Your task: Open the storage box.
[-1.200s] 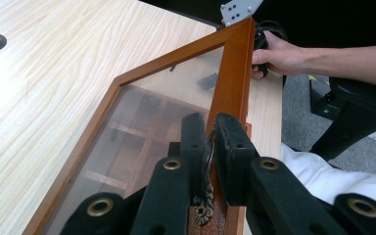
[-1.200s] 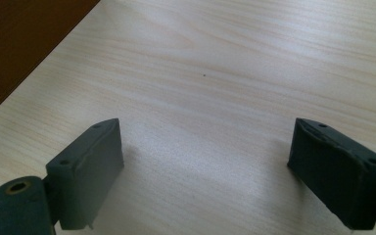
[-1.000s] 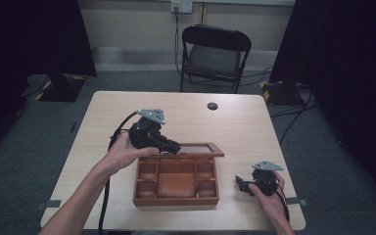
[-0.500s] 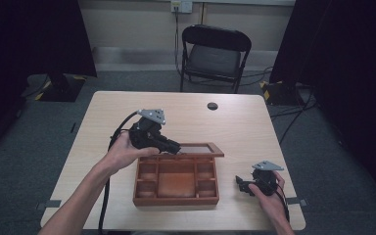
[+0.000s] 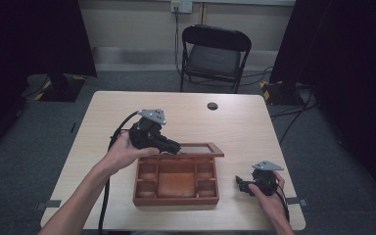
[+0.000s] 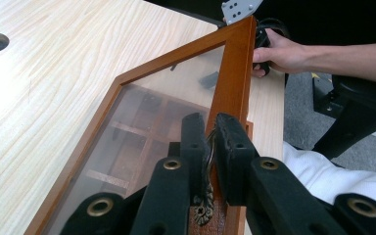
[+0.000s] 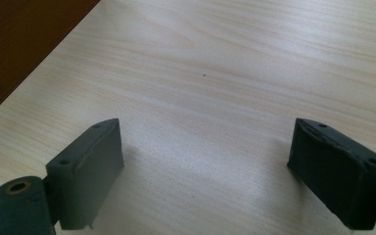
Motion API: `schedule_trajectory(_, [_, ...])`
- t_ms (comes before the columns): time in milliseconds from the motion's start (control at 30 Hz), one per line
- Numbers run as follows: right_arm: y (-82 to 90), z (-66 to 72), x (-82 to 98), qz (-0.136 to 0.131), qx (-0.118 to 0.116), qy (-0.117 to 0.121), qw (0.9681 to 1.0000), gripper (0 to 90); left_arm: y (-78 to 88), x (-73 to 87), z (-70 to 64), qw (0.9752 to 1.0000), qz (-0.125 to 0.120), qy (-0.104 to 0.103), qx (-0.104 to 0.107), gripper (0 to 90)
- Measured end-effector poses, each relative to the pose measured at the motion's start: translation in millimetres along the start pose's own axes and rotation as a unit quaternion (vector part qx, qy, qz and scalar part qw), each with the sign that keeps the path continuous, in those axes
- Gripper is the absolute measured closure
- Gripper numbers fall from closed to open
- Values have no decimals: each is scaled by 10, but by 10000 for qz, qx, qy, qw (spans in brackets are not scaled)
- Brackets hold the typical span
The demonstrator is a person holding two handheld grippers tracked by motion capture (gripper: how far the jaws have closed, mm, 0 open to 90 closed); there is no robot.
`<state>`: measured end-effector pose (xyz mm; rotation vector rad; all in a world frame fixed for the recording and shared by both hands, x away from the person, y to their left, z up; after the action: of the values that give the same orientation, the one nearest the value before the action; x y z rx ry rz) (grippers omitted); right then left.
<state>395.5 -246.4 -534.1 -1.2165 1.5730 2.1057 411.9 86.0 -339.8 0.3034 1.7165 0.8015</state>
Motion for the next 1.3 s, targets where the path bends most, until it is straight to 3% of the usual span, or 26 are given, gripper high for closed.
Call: schedule_trajectory(1300, [-2,0,-1,0,-2,0,10000,120,-1,-5,-13,9998,147,-109,-35,827])
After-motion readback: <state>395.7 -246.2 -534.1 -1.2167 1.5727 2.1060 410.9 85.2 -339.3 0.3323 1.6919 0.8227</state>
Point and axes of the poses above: each handheld gripper's, and its own axes: y roughly backward along the jaws, x roughly out of its underside, z roughly to its left, the point moved 5 cm from there along -y, roughly forward along the jaws, and after that the axes turned 7 degrees about -x, right-handed, at the moved point
